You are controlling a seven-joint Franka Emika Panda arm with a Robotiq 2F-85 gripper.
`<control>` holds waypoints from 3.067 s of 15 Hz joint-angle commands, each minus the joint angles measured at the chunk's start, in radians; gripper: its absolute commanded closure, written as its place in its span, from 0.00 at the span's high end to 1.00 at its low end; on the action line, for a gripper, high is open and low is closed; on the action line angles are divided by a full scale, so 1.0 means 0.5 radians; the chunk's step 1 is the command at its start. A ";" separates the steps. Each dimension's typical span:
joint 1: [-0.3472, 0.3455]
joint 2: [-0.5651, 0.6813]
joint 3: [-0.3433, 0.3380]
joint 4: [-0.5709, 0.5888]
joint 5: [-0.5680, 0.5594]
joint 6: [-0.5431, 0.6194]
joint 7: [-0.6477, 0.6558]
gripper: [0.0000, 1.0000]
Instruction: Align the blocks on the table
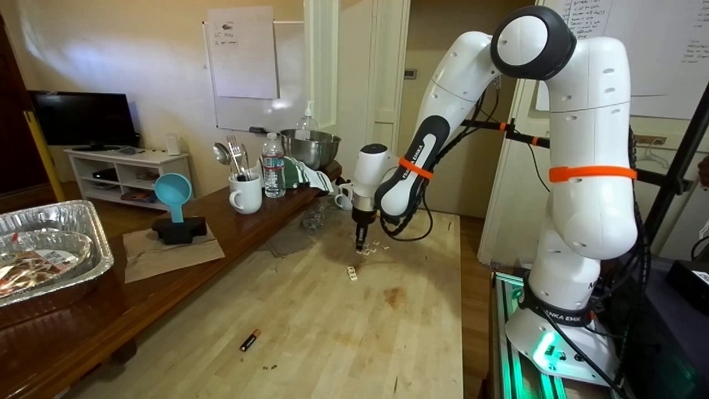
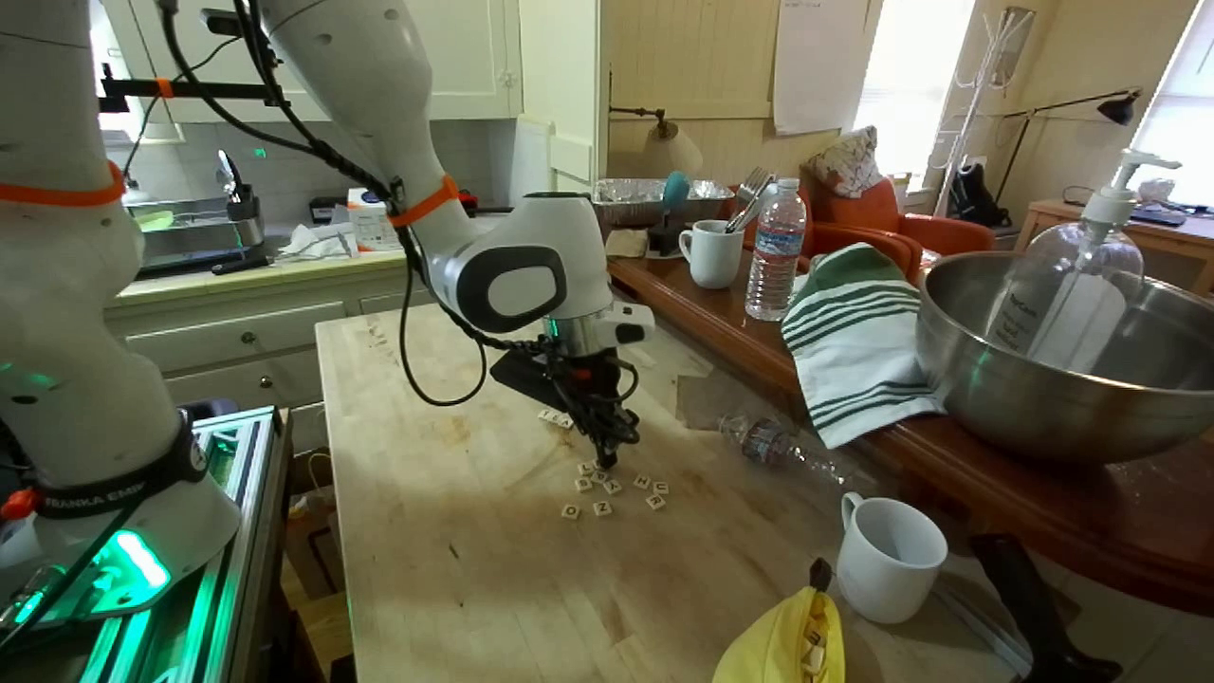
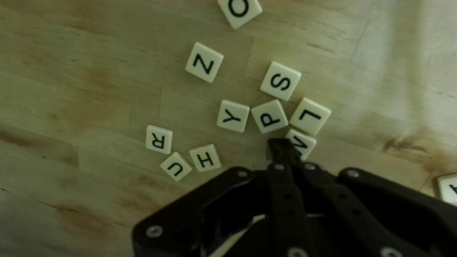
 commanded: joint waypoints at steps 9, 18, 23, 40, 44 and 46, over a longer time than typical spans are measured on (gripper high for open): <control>0.014 0.060 0.131 0.014 0.156 -0.033 -0.011 0.00; 0.062 0.030 0.185 0.008 0.370 -0.164 0.188 0.00; 0.086 0.018 0.195 0.010 0.459 -0.213 0.355 0.00; 0.126 0.010 0.208 0.027 0.664 -0.305 0.751 0.00; 0.134 0.007 0.218 0.034 0.703 -0.343 0.768 0.00; 0.138 0.008 0.218 0.037 0.718 -0.353 0.781 0.00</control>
